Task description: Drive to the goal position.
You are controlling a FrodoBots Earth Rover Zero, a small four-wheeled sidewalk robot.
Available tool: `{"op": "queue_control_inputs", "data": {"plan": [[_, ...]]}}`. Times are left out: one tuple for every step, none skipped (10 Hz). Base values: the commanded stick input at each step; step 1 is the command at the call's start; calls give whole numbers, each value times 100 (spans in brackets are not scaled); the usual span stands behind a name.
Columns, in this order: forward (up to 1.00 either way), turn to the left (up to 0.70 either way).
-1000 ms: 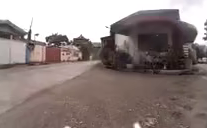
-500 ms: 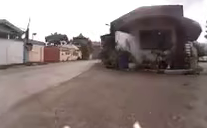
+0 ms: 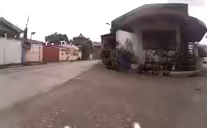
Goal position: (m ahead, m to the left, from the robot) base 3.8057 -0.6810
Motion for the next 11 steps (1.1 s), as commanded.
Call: {"op": "queue_control_inputs", "data": {"plan": [[70, 0], [70, 0], [70, 0], [70, 0], [70, 0], [70, 0], [70, 0], [70, 0], [70, 0], [70, 0], [70, 0]]}}
